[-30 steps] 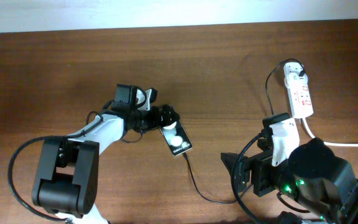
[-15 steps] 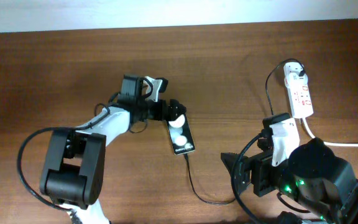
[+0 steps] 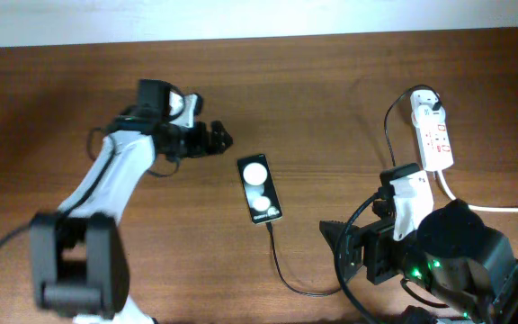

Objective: Plug charger to phone and switch on socket

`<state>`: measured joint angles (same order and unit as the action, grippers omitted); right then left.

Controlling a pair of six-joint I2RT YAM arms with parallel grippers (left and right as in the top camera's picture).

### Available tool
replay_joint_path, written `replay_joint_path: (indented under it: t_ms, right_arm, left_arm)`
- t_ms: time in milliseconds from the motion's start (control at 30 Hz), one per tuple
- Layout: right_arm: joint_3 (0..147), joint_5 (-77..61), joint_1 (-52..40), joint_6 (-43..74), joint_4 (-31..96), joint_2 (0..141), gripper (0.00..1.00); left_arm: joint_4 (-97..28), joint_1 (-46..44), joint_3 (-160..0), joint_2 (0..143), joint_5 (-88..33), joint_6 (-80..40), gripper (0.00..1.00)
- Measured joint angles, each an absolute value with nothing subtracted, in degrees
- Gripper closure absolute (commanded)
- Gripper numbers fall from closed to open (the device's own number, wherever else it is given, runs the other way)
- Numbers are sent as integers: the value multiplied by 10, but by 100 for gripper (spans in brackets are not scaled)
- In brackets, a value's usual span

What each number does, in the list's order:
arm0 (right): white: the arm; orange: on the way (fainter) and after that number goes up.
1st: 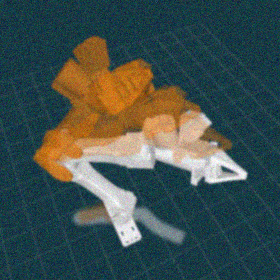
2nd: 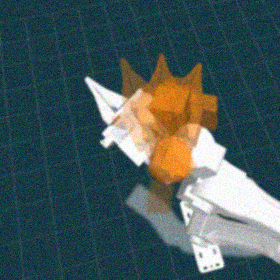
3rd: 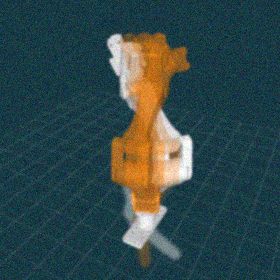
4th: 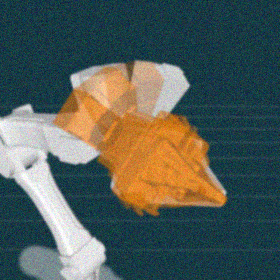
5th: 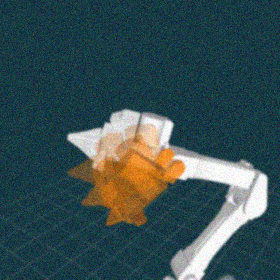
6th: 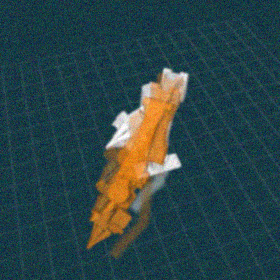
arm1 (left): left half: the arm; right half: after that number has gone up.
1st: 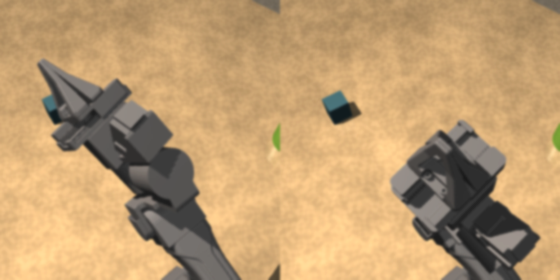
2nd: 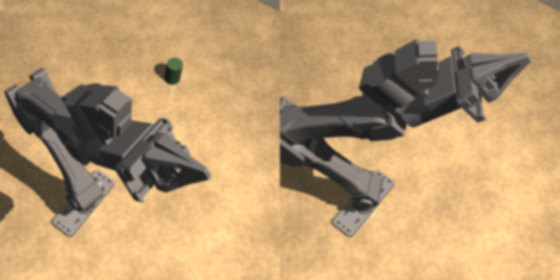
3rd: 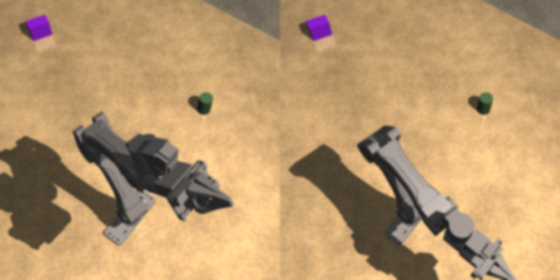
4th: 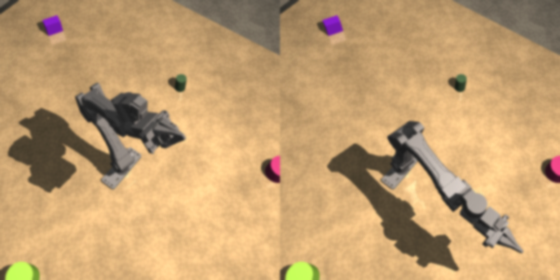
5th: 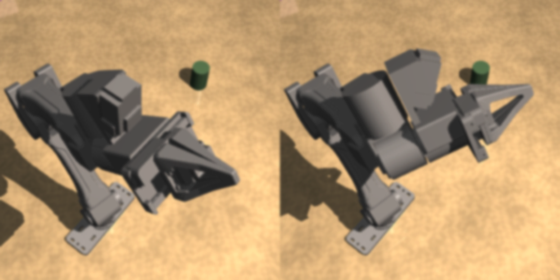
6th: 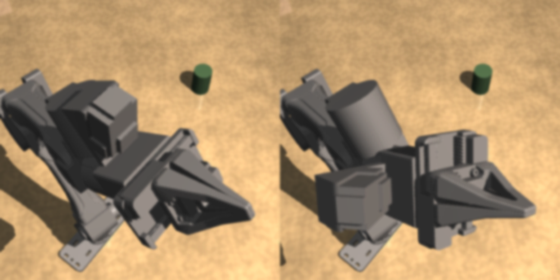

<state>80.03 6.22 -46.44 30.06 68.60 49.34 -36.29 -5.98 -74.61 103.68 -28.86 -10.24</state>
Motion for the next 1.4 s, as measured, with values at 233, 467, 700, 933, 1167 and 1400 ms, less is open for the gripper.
replay_joint_path:
  t_ms: [233,467,700,933,1167,1400]
  right_arm:
    - [801,62,-464,300,685,493,1]
    - [801,62,-464,301,686,493,1]
    - [801,62,-464,300,687,493,1]
    - [801,62,-464,301,686,493,1]
    - [801,60,-464,300,677,493,1]
    - [801,155,-464,305,738,501,11]
  left_arm:
    - [-485,-23,-750,738,-269,-72,1]
    - [-618,-22,-755,420,-97,-64,1]
    - [-744,-22,-757,300,-40,-64,1]
    - [-926,-22,-756,300,-52,-64,1]
    - [-967,-22,-756,300,-54,-64,1]
    - [-967,-22,-756,300,-54,-64,1]
